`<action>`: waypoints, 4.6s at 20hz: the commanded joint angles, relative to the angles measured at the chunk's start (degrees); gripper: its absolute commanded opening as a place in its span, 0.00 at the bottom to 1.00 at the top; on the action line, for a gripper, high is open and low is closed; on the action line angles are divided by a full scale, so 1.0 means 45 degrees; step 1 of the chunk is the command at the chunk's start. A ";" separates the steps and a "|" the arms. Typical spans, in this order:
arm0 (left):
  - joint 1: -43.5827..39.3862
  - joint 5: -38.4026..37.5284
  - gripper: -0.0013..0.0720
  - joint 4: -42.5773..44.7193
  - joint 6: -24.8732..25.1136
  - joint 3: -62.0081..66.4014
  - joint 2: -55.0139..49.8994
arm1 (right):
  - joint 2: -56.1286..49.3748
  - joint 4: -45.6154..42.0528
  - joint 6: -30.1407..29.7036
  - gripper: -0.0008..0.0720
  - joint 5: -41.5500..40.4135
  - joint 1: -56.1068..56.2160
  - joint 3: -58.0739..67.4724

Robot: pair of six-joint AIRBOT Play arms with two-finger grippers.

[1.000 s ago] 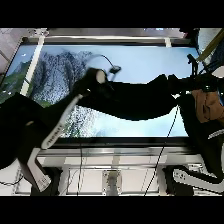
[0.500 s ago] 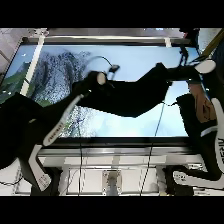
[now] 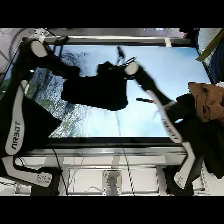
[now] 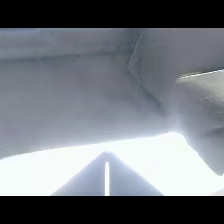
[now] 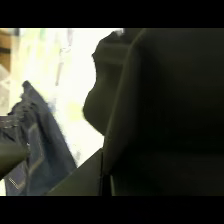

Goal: Fold the clothes and pants, and hang the long-sleeved shirts on hangers.

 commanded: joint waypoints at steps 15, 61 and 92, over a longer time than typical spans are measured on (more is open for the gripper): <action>0.1209 -0.0884 0.03 0.0024 0.0311 -0.0010 0.0457 | 0.0325 -0.3580 -0.0568 0.99 0.8442 -0.4813 0.0185; 0.0364 -0.1583 0.03 -0.0107 -0.0359 -0.0010 0.0447 | 0.4765 -0.3764 -0.2210 0.03 1.0321 -1.6597 0.0544; 0.0248 -0.1175 0.03 -0.0102 -0.0355 -0.0010 0.0355 | 0.9224 -0.2030 -0.3779 0.04 1.1361 -0.8471 0.0797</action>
